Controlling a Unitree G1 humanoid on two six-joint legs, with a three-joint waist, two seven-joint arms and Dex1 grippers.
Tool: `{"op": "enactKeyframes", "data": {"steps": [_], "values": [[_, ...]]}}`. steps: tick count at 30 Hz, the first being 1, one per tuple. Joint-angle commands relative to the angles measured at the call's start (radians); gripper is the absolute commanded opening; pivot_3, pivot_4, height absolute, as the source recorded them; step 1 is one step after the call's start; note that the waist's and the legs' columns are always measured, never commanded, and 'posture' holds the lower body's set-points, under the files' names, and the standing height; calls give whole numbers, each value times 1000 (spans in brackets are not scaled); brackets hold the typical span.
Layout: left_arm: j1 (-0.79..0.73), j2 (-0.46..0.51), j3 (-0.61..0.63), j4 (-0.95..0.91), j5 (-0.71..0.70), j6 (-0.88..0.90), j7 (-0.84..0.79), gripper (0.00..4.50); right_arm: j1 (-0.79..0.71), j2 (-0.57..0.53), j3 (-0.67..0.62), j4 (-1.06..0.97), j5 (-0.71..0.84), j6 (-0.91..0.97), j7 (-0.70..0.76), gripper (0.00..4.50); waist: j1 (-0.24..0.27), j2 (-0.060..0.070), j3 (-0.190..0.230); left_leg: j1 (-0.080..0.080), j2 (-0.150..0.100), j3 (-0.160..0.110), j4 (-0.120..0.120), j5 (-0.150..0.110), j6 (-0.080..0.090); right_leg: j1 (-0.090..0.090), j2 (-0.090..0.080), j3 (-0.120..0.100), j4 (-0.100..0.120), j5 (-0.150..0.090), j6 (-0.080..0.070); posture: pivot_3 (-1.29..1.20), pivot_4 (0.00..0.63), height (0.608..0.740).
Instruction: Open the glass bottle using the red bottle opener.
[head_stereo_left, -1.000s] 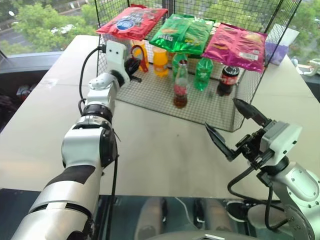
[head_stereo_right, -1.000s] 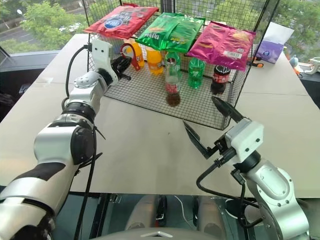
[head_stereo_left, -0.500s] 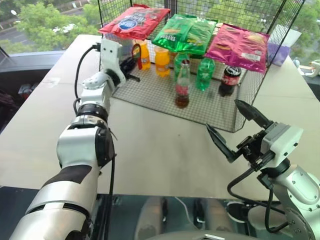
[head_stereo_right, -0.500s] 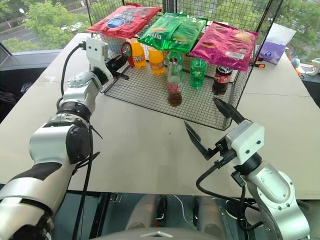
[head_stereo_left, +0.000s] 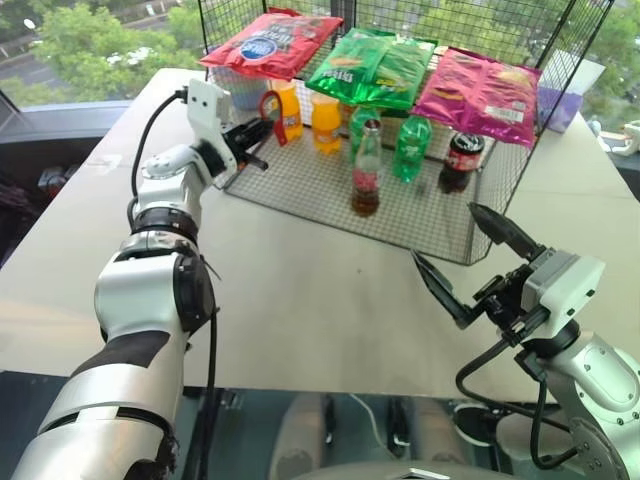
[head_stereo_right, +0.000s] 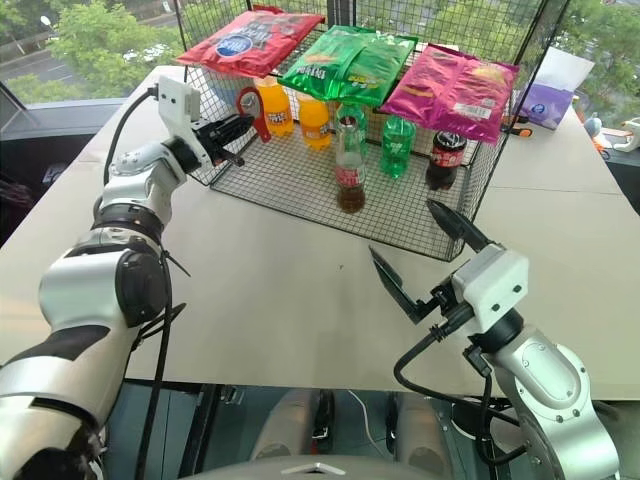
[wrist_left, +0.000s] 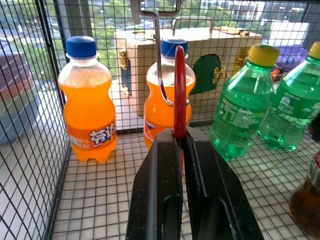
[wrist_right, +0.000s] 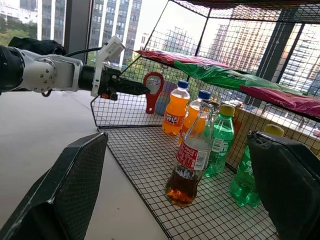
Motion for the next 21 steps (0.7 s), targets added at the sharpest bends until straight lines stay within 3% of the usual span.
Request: {"op": "enactKeyframes", "data": {"steps": [1, 21], "values": [[-13, 9, 7, -23, -16, 11, -53, 19, 0, 1, 1, -28, -4, -19, -1, 4500, 0, 0, 0, 0, 0, 0, 0, 0, 0, 0, 0, 0, 0, 0, 0, 0, 150, 740], [-32, 61, 70, -19, -87, 160, -178, 19, 4, 5, 8, -22, -10, -23, -2, 4500, -4, 0, 0, 0, 0, 0, 0, 0, 0, 0, 0, 0, 0, 0, -1, 0, 150, 740]]}}
